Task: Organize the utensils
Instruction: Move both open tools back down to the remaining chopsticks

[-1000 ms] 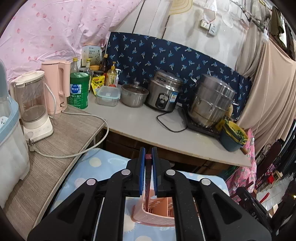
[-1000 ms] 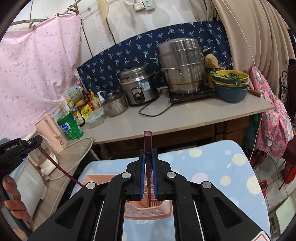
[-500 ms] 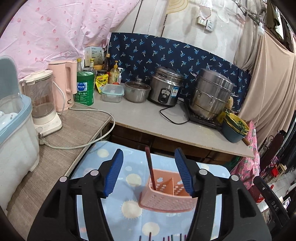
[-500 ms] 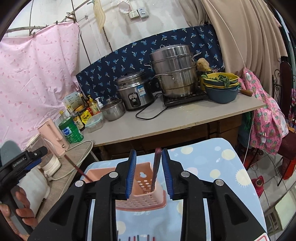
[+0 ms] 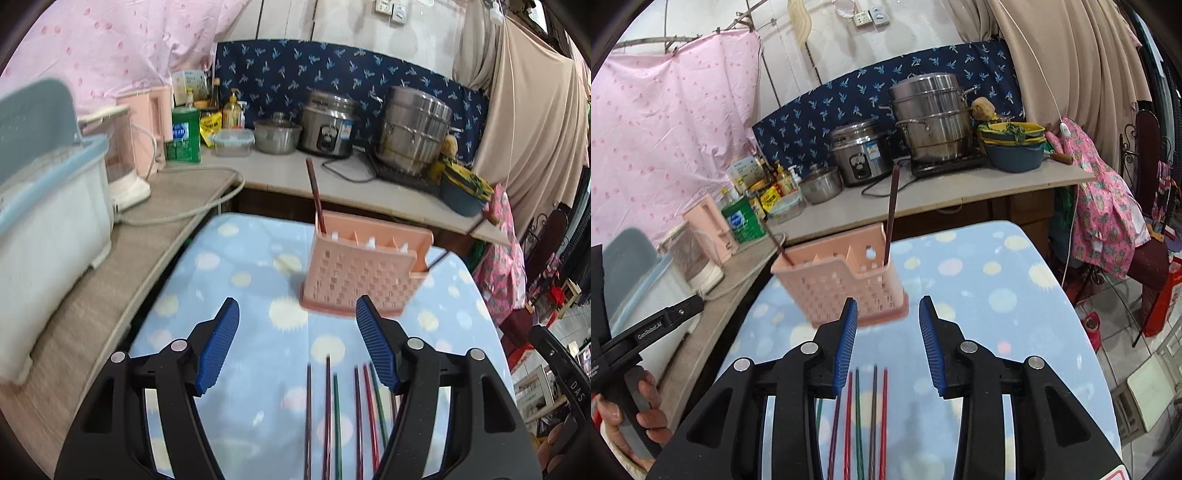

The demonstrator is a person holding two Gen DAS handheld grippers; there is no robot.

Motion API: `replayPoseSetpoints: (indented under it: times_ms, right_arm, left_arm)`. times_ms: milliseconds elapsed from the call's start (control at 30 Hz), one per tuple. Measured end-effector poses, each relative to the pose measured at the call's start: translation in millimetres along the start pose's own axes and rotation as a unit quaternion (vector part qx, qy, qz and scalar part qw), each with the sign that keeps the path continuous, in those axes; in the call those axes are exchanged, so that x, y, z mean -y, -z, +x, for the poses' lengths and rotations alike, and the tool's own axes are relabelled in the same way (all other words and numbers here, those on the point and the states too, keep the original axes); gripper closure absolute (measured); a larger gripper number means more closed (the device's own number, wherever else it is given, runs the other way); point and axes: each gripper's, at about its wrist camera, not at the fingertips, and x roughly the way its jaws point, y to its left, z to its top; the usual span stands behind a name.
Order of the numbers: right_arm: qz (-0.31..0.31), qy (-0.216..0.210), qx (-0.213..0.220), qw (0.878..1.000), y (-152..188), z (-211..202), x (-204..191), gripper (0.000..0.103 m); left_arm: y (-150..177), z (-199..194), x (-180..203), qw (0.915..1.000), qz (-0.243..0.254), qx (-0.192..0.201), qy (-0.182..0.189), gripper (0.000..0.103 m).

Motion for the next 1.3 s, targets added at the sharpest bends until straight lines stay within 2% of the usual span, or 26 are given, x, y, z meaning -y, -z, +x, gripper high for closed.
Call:
replayPoseSetpoints:
  times_ms: [400, 600, 933, 1300]
  right_arm:
    - [-0.049, 0.016, -0.074, 0.996, 110, -17, -9, 0.069]
    - [-0.052, 0.019, -0.113, 0.992, 151, -12, -9, 0.069]
    - [-0.053, 0.026, -0.138, 0.989, 182, -12, -8, 0.069]
    - [-0.058, 0.019, -0.152, 0.986, 193, -11, -14, 0.069]
  left_arm:
    - [103, -16, -3, 0.9972, 0.051, -0.042, -0.035, 0.041]
    - [140, -9, -7, 0.9949, 0.05, -0.081, -0.034, 0.041]
    - [179, -8, -11, 0.9919, 0.05, -0.114, -0.023, 0.041]
    - [200, -2, -6, 0.988, 0.064, -0.14, -0.014, 0.041]
